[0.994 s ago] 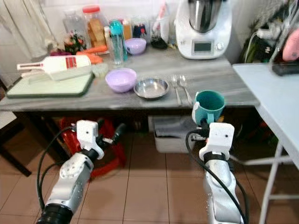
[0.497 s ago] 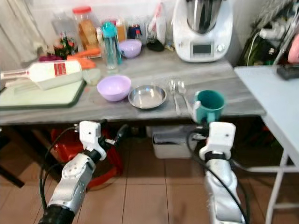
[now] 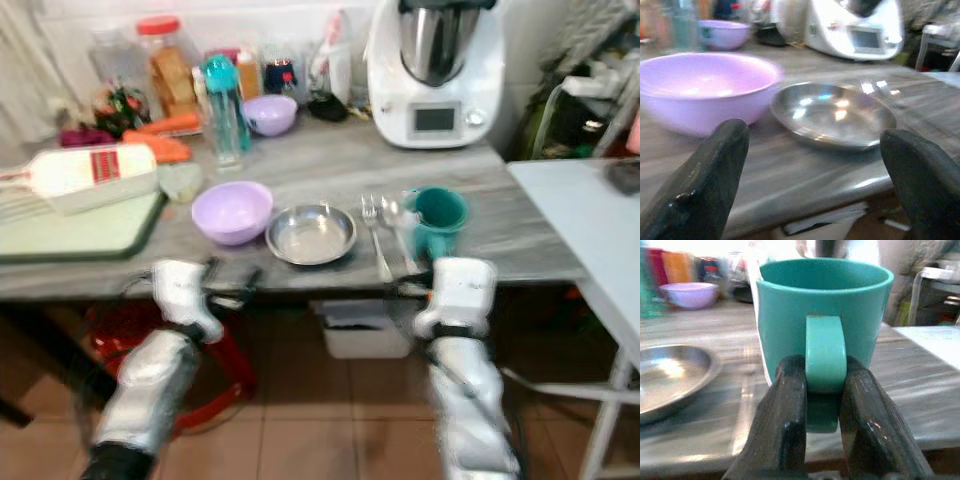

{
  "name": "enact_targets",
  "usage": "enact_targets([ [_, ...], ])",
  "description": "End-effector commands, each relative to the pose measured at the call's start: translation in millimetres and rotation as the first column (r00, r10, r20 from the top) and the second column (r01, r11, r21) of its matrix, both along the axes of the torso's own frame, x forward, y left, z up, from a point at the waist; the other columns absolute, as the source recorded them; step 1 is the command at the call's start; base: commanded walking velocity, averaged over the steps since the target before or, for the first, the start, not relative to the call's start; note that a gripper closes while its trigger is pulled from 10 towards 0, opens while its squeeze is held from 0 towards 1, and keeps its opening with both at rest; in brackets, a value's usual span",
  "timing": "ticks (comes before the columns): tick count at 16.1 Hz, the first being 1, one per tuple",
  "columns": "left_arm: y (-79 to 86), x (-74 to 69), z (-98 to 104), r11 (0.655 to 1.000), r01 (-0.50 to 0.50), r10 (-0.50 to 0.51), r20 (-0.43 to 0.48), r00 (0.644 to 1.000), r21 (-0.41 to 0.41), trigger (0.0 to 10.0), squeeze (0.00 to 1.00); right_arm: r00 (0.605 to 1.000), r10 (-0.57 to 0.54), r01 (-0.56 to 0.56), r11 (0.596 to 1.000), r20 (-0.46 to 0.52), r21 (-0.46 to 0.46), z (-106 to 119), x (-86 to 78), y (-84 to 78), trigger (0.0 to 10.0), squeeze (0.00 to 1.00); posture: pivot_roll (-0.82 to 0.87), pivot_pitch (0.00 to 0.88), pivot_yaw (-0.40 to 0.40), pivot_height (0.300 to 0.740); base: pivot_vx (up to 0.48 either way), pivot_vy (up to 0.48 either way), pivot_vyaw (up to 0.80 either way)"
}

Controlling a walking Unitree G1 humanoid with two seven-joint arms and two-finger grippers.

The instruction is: Setting the table

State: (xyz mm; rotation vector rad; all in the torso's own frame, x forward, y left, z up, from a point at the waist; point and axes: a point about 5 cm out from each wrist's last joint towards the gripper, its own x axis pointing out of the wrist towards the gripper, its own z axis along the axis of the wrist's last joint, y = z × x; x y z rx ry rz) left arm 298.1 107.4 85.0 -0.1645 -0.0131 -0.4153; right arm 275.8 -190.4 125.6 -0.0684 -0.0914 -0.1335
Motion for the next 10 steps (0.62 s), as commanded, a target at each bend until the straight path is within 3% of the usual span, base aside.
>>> enact_targets([
  [1, 14.0, 3.0, 5.6, 0.999, -0.035, 0.035, 0.021, 0.999, 0.024, 10.0, 0.0, 0.999, 0.028, -0.028, 1.0, 0.035, 0.007, 7.0, 2.7, 10.1, 10.0, 0.0, -0.08, 0.0, 0.041, 0.74, 0.364, 0.0, 0.0],
  [10, 19.0, -1.6, 13.5, 0.998, -0.045, 0.043, 0.058, 0.997, 0.032, 10.0, 0.0, 0.998, 0.029, -0.028, 0.999, 0.051, -0.015, 10.7, 2.8, 8.6, 10.0, 0.0, -0.08, 0.0, 0.037, 0.74, 0.354, 0.0, 0.0],
])
